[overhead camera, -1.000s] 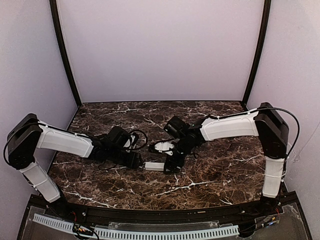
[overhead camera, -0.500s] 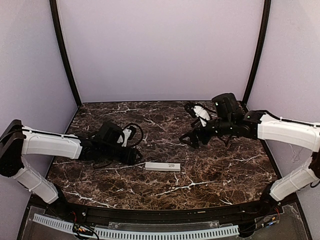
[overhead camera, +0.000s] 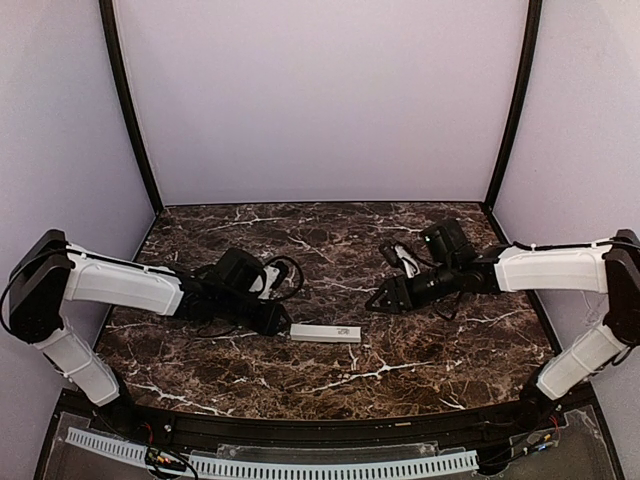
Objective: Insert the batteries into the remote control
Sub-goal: Load the battery cover onto the remote control without the battery cover.
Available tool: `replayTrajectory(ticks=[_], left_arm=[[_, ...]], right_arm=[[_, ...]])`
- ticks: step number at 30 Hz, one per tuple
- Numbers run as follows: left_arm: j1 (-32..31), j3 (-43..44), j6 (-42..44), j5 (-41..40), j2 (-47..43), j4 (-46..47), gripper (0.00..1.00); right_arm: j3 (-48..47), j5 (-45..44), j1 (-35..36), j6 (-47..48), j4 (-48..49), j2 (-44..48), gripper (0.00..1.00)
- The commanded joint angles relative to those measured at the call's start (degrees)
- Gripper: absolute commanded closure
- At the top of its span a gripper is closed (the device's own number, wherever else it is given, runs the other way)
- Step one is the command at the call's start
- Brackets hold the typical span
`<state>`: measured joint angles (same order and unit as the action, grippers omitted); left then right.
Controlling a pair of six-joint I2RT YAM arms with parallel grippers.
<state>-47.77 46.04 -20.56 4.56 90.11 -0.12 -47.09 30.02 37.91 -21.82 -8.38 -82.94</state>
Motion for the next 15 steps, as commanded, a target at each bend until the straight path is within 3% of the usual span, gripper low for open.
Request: replayTrajectory(ticks=[1, 10, 15], left_arm=[[-0.33, 1.77, 0.31, 0.81, 0.75, -1.97, 0.62], [-0.81, 2.96, 0.24, 1.42, 2.74, -2.31, 0.67], [-1.05, 3.41, 0.32, 1.65, 3.27, -2.51, 0.69]], right_arm=[[1.72, 5.0, -0.3, -7.91, 5.96, -3.02, 0.42], [2.35, 8.2, -0.12, -11.04, 8.12, -8.53, 0.55], [2.68, 9.62, 0.22, -12.11, 10.69, -10.23, 0.55]])
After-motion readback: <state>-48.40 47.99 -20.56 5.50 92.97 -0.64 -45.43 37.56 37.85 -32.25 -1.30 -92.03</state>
